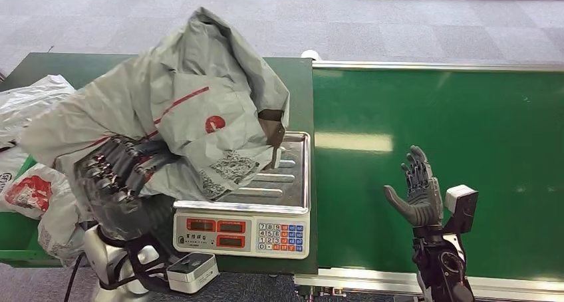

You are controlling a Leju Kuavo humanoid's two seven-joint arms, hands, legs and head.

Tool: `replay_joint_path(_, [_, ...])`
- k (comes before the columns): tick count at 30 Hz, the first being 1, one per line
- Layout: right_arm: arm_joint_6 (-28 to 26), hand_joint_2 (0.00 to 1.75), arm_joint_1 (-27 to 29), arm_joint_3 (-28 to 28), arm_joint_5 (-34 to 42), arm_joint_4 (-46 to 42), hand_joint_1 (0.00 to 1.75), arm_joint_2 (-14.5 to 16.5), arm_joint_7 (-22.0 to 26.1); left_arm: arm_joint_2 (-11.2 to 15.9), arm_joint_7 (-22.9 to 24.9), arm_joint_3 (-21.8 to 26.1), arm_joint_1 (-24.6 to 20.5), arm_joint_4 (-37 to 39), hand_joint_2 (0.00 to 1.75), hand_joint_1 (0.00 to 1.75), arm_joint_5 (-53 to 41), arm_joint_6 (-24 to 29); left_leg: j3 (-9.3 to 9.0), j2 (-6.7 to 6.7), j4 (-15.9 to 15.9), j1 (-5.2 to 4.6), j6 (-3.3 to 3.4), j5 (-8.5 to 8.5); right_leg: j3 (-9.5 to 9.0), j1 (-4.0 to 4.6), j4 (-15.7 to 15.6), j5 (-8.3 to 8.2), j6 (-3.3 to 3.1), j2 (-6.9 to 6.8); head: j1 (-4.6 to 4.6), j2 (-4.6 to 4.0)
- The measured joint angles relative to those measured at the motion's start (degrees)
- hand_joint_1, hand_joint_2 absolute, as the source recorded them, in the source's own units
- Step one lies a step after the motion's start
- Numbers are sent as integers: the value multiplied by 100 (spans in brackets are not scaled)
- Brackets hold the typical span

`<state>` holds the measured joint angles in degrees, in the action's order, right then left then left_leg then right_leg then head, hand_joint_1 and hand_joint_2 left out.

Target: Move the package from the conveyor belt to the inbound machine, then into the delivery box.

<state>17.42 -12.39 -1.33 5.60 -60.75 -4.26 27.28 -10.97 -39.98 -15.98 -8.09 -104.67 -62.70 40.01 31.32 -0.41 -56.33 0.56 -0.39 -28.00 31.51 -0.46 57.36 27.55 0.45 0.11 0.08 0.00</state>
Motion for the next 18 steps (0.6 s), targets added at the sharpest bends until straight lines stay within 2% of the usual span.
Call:
replay_joint_path(2, [-13,175,112,0,19,-42,0,-26,1,-58,0,260,12,-429,175,175,-321,1,1,0,0,0,0,0,0,0,0,0,0,0,-1,0])
replay_joint_path(5, [-62,175,339,0,23,-215,0,-33,-36,-233,1,1002,-76,-882,175,175,-678,-1,0,1,1,0,0,0,0,0,0,0,0,1,-1,0])
replay_joint_path(7, [-80,175,462,-1,22,-329,0,-33,-58,-316,3,1490,-123,-1035,175,175,-719,-2,-2,2,2,1,0,0,1,2,0,0,0,2,-2,0])
replay_joint_path(11, [-85,175,587,-2,19,-484,0,-33,-99,-407,4,2069,-177,-1201,175,174,-811,-2,-3,3,2,1,-1,0,-2,2,0,0,-1,2,1,0])
replay_joint_path(14, [-93,175,700,-4,9,-621,0,-32,-160,-412,4,2637,-221,-1225,175,175,-832,-2,-3,3,2,0,0,0,-2,1,0,0,0,2,1,0])
replay_joint_path(18, [-87,175,849,-22,-1,-792,0,-32,-221,-292,4,3306,-228,-1136,175,175,-588,-4,-2,0,2,1,-1,0,3,1,0,1,-1,-2,0,0])
